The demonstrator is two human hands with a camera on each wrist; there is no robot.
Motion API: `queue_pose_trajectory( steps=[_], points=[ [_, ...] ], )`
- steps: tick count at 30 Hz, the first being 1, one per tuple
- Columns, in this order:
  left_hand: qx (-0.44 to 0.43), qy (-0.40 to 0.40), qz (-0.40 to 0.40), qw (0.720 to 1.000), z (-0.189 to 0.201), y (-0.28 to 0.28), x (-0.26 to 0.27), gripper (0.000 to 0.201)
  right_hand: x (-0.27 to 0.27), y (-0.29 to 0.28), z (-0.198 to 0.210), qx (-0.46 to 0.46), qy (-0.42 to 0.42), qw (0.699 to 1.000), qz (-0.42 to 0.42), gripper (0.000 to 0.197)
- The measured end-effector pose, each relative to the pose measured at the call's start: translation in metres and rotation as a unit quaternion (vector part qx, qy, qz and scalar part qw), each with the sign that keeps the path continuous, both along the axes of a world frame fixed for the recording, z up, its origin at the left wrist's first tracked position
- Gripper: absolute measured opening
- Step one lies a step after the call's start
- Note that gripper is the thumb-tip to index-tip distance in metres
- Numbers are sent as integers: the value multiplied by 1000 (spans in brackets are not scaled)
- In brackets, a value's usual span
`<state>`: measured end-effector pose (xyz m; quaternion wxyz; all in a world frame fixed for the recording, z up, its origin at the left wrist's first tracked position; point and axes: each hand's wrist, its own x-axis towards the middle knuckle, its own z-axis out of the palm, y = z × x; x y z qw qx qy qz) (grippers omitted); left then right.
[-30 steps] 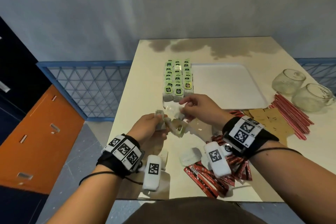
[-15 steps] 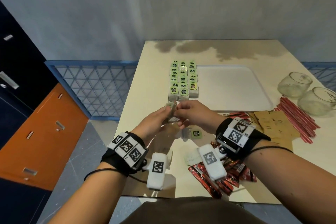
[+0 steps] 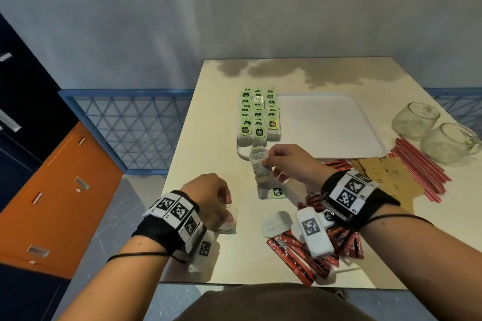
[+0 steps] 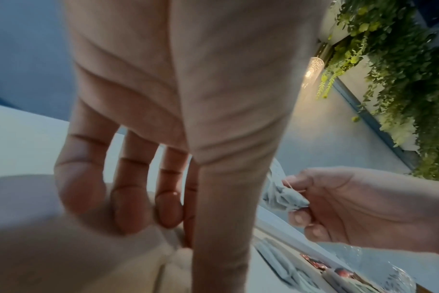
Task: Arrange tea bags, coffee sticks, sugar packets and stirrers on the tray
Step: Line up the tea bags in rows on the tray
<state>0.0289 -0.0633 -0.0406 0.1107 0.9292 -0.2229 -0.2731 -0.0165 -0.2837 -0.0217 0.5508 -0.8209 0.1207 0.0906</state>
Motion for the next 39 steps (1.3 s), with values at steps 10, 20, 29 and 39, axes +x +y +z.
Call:
queue_pose_trajectory(
  steps=[10, 20, 29, 39],
  points=[
    [-291, 66, 134, 945, 11, -8, 9, 6, -7, 1, -2, 14, -10, 992, 125, 10],
    [-519, 279, 313, 745, 14, -43, -2, 36, -4, 0, 1, 50, -55, 996, 41, 16],
    [-517, 386, 316, 696, 2, -51, -12, 21, -5, -2, -6, 5, -40, 999, 35, 16],
    [-416, 172, 336, 827, 1, -39, 2, 14, -11, -14, -15, -302, 44, 942, 142, 32]
  ],
)
